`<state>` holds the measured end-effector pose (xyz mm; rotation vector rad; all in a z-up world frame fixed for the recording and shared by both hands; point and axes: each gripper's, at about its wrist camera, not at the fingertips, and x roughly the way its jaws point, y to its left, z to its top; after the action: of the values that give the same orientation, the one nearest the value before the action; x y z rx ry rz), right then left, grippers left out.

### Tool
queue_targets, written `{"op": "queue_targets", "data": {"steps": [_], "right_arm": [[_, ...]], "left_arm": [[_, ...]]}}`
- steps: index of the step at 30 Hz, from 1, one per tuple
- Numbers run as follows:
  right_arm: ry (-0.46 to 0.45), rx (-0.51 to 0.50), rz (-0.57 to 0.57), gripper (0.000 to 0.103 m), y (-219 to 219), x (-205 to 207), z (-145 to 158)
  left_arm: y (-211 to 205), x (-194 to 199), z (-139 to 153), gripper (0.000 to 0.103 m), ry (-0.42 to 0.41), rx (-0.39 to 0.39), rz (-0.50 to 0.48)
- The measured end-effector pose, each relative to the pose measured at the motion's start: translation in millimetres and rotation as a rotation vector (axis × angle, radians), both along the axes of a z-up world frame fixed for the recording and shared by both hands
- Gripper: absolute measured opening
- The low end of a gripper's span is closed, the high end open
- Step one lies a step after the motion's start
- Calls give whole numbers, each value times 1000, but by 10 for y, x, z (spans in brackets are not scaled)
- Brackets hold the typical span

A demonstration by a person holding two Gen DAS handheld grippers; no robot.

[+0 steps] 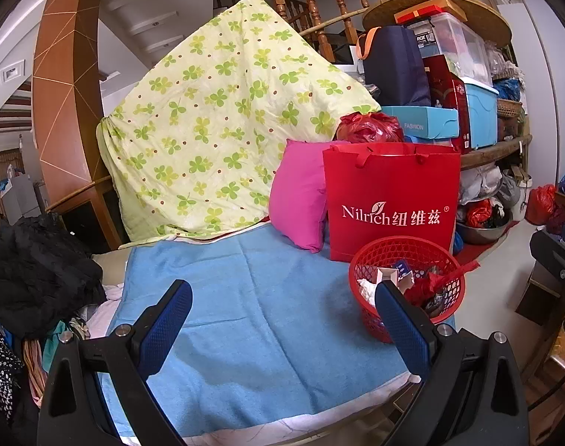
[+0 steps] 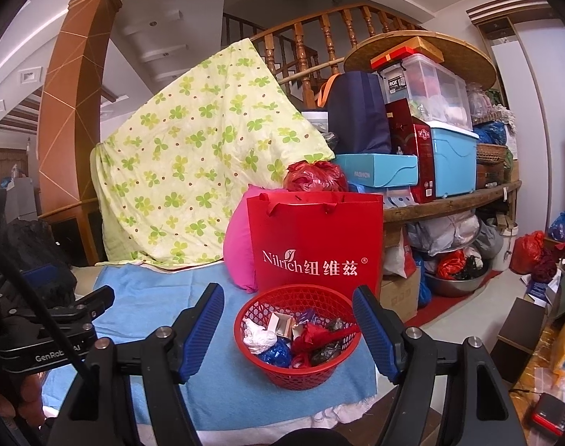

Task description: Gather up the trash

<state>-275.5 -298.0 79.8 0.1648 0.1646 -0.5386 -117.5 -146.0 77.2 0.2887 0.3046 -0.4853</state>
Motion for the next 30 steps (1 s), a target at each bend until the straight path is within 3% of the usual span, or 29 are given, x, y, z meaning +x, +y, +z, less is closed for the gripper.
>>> {"op": "queue_targets", "data": {"steps": [30], "right_arm": [[39, 37, 12, 75, -95, 152, -44]], "left_arm": [[-57, 46, -184, 99, 33, 80, -9]]}}
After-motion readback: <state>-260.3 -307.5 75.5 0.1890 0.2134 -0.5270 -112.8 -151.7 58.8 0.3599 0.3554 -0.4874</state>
